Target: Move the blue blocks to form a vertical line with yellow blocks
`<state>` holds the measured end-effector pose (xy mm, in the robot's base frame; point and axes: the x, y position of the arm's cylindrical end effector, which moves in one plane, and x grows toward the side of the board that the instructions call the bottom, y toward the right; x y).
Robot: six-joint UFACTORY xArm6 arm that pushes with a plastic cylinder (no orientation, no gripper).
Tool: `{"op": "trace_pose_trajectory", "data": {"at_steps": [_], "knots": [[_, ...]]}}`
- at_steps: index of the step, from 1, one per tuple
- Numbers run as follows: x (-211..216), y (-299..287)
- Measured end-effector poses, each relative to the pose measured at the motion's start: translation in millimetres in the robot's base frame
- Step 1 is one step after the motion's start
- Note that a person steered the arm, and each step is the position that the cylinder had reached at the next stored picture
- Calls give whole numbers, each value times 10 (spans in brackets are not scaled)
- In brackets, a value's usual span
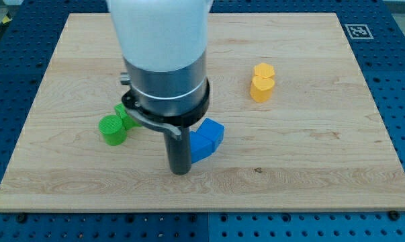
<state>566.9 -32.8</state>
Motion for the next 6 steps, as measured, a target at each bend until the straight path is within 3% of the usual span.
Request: {"op": "trace_pose_trajectory", "data": {"at_steps": [2,4,6], "knots": [[-42,25],[-389,-450],[-393,401]]}}
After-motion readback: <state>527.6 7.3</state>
